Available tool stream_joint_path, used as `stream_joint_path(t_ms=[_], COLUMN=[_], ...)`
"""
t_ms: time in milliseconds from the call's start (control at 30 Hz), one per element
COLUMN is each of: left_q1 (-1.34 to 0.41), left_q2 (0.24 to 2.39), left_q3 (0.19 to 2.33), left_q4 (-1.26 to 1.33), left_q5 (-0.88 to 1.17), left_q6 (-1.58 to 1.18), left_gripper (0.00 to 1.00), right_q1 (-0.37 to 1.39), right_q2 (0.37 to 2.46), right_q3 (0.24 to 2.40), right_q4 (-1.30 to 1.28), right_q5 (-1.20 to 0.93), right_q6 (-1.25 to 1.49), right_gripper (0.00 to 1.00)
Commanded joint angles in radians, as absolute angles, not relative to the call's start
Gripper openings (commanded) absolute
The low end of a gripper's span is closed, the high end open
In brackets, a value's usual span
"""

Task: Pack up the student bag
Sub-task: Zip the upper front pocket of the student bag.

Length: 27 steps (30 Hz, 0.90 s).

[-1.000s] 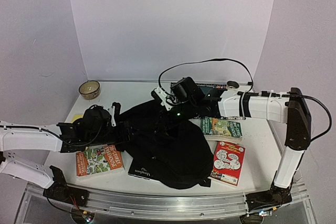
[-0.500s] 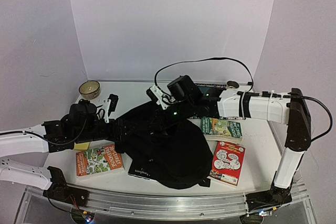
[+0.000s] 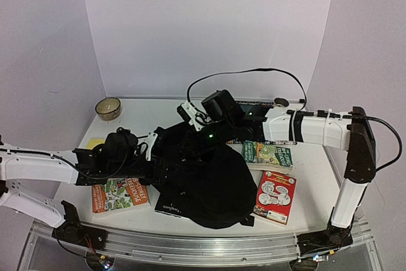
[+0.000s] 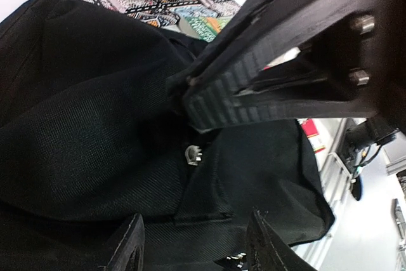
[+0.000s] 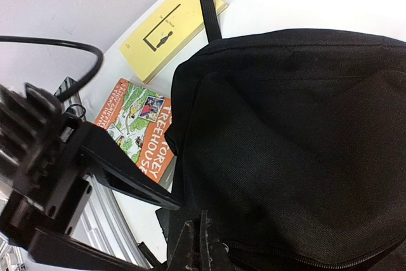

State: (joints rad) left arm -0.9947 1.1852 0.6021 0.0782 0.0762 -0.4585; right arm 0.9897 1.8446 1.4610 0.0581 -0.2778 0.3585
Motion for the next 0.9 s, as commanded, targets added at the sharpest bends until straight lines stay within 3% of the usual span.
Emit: stream_joint_path(t_ms=[0,233,333,467,600,633,867], left_q1=[-0.998,-1.018,-1.03,-1.036,-1.039,-1.039,-1.039], left_q2=[1.243,1.34,1.374,1.404,1.394,1.386,1.296], left_q3=[0.656,0.702,0.711,0.716,0.7,0.693,0.61], left_q4=[0.152,0.175,0.189,0.201,0.207,0.208,0.208], left_q5=[0.052,0.069,0.062,0.039,0.018,0.016,0.013], left_q6=[-0.43,-0.436,-0.444,-0.471,-0.481,-0.482,-0.501], left_gripper=[0.54,0.5,0.43,0.29,0.03,0.01,0.0], right_q1=[0.999,1.008,1.011,1.017,1.017,1.017,1.016], right_q2=[1.834,1.84,1.847,1.851,1.835,1.83,1.794], right_q3=[1.517,1.519,1.518,1.513,1.494,1.489,1.46], right_q4=[0.071,0.071,0.07,0.069,0.064,0.061,0.024], right_q5=[-0.273,-0.266,-0.262,-0.25,-0.191,-0.174,-0.052], right_q6=[0.365,0.368,0.37,0.372,0.359,0.353,0.321], right_gripper=[0.0,0.0,0.0,0.0,0.0,0.0,0.0])
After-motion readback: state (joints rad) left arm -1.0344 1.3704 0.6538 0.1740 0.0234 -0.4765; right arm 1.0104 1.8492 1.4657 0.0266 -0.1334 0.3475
